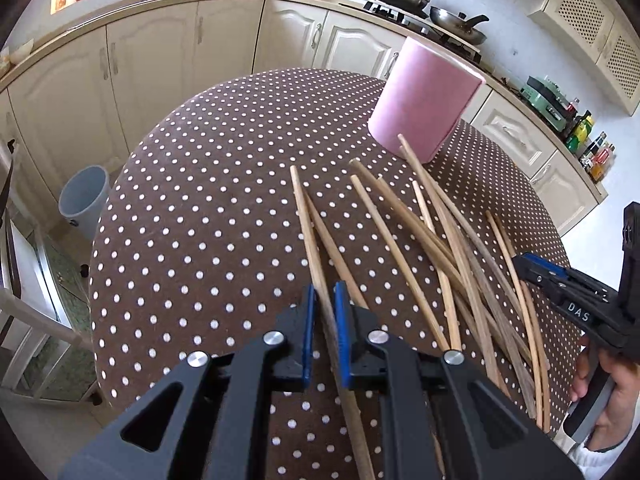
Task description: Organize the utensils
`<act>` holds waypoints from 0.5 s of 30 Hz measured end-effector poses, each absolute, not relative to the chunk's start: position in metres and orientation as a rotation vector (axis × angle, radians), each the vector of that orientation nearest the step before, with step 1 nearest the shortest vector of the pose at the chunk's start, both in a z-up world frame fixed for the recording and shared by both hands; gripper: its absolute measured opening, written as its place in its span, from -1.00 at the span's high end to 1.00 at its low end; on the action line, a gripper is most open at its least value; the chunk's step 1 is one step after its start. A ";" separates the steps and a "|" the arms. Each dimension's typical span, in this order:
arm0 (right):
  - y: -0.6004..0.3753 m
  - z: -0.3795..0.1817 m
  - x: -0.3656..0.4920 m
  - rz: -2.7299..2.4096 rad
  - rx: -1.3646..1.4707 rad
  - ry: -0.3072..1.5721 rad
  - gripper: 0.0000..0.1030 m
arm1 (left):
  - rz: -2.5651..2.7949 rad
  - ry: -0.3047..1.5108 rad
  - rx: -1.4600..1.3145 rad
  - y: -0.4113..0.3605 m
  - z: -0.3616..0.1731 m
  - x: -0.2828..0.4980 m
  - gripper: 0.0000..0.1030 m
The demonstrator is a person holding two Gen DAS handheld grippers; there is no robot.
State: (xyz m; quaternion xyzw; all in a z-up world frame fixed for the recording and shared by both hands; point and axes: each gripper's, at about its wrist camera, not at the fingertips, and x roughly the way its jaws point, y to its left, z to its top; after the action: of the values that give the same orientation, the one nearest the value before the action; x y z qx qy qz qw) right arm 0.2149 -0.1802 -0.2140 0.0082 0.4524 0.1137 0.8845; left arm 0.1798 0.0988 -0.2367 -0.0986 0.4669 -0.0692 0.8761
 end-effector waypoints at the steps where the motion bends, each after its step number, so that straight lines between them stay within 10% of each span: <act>1: -0.180 -0.214 0.218 0.236 0.014 0.944 0.55 | -0.143 0.978 -0.202 0.099 -0.237 0.183 0.79; 15: -0.184 -0.211 0.241 0.276 0.012 0.978 0.89 | -0.124 1.035 -0.141 0.082 -0.230 0.222 0.84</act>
State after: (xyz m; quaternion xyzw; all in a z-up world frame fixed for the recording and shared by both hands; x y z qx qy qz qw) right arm 0.2415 -0.1841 -0.2110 0.0056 0.4684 0.1323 0.8735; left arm 0.2215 0.0815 -0.2298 -0.0674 0.4938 -0.0590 0.8649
